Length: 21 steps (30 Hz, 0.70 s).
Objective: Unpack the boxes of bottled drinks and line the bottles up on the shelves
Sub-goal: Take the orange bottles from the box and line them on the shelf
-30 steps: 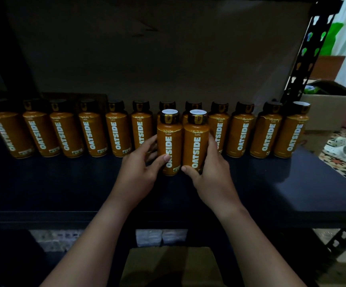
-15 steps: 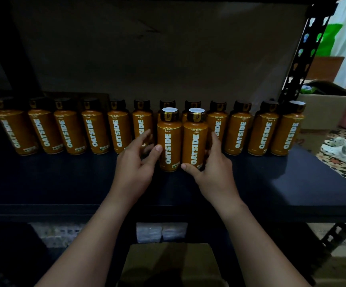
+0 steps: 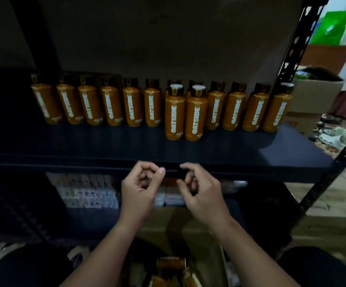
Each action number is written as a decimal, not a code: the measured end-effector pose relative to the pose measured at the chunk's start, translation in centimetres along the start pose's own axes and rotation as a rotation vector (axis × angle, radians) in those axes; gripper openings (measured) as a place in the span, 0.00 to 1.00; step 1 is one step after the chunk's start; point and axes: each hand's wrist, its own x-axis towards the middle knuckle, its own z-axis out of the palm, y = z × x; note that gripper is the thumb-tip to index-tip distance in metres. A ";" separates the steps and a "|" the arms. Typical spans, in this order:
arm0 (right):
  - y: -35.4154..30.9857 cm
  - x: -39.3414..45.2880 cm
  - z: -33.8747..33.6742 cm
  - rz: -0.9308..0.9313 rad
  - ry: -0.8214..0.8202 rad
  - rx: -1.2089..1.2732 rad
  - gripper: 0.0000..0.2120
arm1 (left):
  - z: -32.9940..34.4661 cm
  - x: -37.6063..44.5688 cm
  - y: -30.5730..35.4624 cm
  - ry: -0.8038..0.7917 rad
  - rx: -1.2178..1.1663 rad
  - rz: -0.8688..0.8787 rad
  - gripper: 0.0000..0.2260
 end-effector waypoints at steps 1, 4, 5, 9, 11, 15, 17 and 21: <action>0.9 -1.4 0.6 0.064 -0.092 -0.020 0.17 | -0.3 -1.3 -1.6 -0.042 0.076 -0.053 0.05; 4.3 -5.4 2.6 0.304 -0.371 -0.091 0.17 | -1.4 -5.7 -7.6 -0.115 0.257 -0.293 0.04; 5.5 -7.0 3.3 0.392 -0.458 -0.120 0.18 | -1.7 -7.3 -9.8 -0.132 0.321 -0.377 0.04; 8.9 -14.7 6.3 0.749 -0.744 -0.208 0.26 | -2.7 -14.7 -17.4 -0.245 0.518 -0.796 0.15; 10.5 -19.0 8.0 0.875 -0.853 -0.263 0.29 | -3.4 -18.4 -20.4 -0.365 0.648 -0.925 0.25; 11.9 -24.4 9.7 0.969 -1.089 -0.421 0.35 | -4.0 -22.8 -23.0 -0.558 0.863 -1.095 0.31; 12.0 -25.4 10.2 0.941 -1.122 -0.538 0.32 | -3.8 -23.5 -24.1 -0.580 0.939 -1.132 0.32; 13.3 -25.7 11.8 0.955 -1.120 -0.639 0.23 | -2.9 -23.1 -25.7 -0.523 1.023 -1.059 0.33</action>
